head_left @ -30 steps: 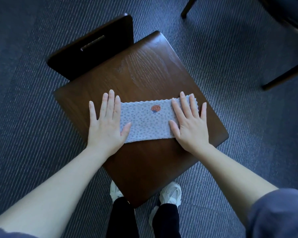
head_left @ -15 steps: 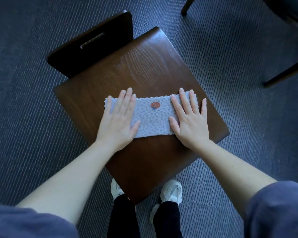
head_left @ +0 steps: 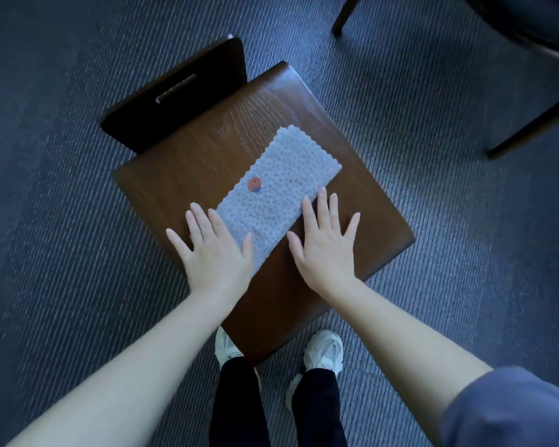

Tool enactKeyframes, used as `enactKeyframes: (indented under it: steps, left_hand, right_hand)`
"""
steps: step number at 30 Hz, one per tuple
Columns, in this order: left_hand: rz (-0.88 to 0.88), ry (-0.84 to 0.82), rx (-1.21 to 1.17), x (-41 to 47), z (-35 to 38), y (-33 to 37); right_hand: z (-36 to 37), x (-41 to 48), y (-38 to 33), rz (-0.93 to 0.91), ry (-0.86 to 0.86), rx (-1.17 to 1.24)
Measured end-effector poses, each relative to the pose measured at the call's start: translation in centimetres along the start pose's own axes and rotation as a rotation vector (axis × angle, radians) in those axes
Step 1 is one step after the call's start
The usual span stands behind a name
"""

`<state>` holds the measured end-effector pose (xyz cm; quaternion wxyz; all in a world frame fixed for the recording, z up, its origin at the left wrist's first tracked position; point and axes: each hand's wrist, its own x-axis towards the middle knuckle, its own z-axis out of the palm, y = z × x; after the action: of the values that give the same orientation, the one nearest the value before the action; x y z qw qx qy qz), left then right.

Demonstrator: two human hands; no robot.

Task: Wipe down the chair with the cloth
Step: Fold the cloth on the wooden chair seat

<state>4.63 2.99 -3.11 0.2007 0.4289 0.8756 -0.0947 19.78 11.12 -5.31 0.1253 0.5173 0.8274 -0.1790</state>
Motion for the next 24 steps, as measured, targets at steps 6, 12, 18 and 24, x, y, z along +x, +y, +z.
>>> enactKeyframes:
  steps: [6,12,18,24]
  left_hand:
    - [0.496,0.143,0.134,2.4,-2.5,-2.8]
    - [0.738,0.213,0.302,8.1,-0.8,0.6]
    - [0.688,0.194,0.217,8.5,1.5,0.3]
    - [0.46,0.238,0.089,6.0,1.1,1.1]
  right_hand:
    - [-0.7,2.0,0.4,-0.021,0.048,-0.08]
    - [-0.7,4.9,0.6,-0.174,0.108,-0.166]
    - [0.4,5.9,1.1,-0.21,0.095,-0.183]
    - [-1.4,7.8,1.0,-0.152,0.161,-0.147]
